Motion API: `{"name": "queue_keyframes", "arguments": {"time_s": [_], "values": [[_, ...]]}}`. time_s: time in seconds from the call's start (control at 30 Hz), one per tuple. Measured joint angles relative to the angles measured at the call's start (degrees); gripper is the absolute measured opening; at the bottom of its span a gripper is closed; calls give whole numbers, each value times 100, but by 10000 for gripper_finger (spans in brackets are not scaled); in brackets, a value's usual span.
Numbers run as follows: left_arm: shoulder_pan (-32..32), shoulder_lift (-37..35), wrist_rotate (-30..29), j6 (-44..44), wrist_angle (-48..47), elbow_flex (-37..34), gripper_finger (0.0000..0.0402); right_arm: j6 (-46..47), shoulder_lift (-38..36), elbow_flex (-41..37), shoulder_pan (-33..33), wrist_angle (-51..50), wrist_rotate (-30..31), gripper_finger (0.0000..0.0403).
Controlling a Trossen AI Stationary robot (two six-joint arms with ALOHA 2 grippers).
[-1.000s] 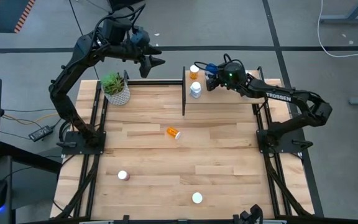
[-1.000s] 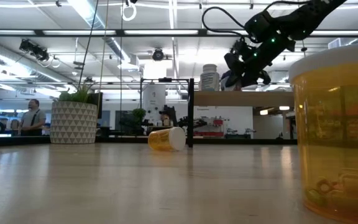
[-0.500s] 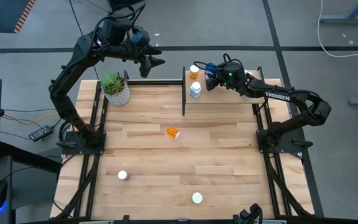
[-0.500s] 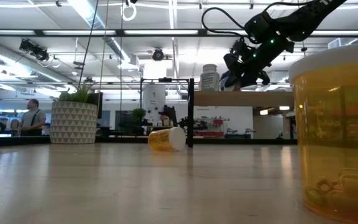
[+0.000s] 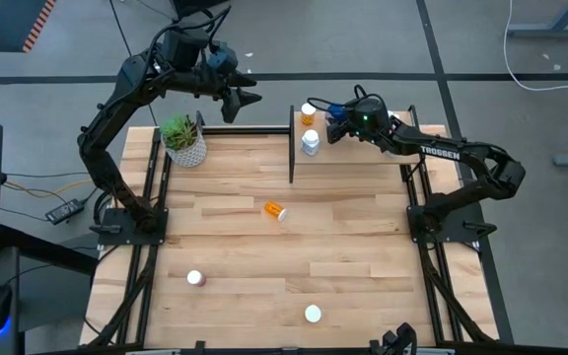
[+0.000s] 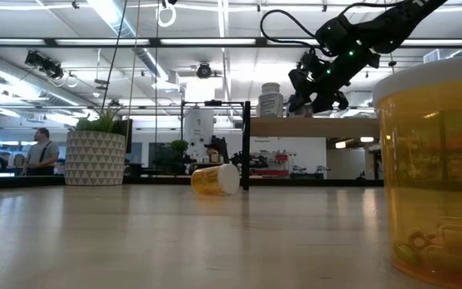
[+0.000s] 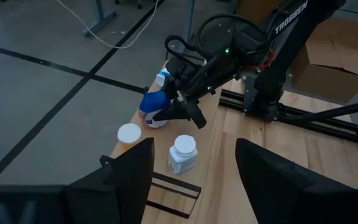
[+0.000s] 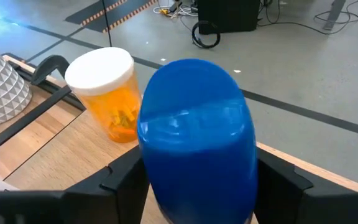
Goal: Pick and place medicine bottles onto shelf by color
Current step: Put the blue pill bottle on the shelf, then put the top orange pill bottle on the shelf aligned with the blue pill bottle
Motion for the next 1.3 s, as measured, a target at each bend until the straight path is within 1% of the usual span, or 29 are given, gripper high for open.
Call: {"name": "queue_keyframes", "arguments": {"time_s": [0.27,0.5,0.8,0.93,1.03,1.2,1.3], "values": [[0,2,-2,0,0,0,233,83,-13,33,4,-15,2,239],[0,2,0,-2,0,0,232,-194,-15,580,11,-341,2,239],[0,2,-2,-11,-6,2,232,-272,-20,1475,23,-1828,3,239],[-18,6,-3,-9,-147,2,235,-285,-20,2020,77,-2371,2,239],[-135,54,-215,-62,-235,-8,235,-264,-20,2548,155,-2779,7,239],[-481,48,-581,-138,-295,-421,237,220,-26,3225,392,-3690,28,239],[-731,48,-604,164,-522,-829,238,480,-34,3509,658,-4243,2,239]]}}
